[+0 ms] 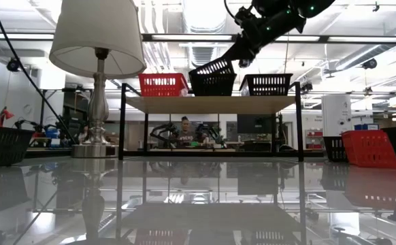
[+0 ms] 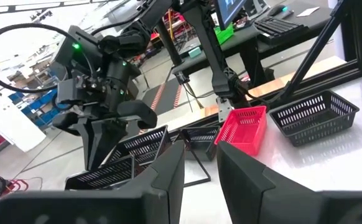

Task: Stack baskets on shelf by color
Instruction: Stack the black basket into the other black basket on the shelf

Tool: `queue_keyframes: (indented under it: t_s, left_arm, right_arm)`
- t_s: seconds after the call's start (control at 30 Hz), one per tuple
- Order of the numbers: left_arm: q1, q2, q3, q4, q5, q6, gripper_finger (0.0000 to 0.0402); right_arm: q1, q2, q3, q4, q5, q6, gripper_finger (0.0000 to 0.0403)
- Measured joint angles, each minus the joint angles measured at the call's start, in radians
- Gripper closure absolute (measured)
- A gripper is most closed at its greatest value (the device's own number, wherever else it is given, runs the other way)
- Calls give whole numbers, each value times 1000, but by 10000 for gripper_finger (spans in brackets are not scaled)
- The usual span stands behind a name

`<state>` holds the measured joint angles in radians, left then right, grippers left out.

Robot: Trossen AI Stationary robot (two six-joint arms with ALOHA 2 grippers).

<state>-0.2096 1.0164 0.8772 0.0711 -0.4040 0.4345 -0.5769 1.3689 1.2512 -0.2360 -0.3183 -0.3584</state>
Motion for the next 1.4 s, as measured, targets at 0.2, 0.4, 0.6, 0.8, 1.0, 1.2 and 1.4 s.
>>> queue_keyframes:
  t_s: [0.2,0.4,0.6,0.8,1.0,1.2,1.4]
  left_arm:
    - [0,0,0,0,0,0,323]
    - [0,0,0,0,0,0,323]
    - [0,0,-1,0,0,-1,323]
    - [0,0,-1,1,0,-1,323]
    - [-3,0,-4,-12,0,-31,323]
    - [-28,4,-23,-201,9,-235,323]
    - [-69,52,-23,-456,99,-599,323]
  right_arm:
    - [0,0,-9,-4,3,0,386]
    - [0,-15,10,-4,4,-1,386]
    - [0,-4,-12,-36,6,-4,385]
    - [0,-30,-7,-36,7,-8,385]
    - [47,-117,-20,-81,-33,29,385]
    - [242,-229,-170,-101,-48,134,385]
    - [451,-323,-296,-95,5,265,385]
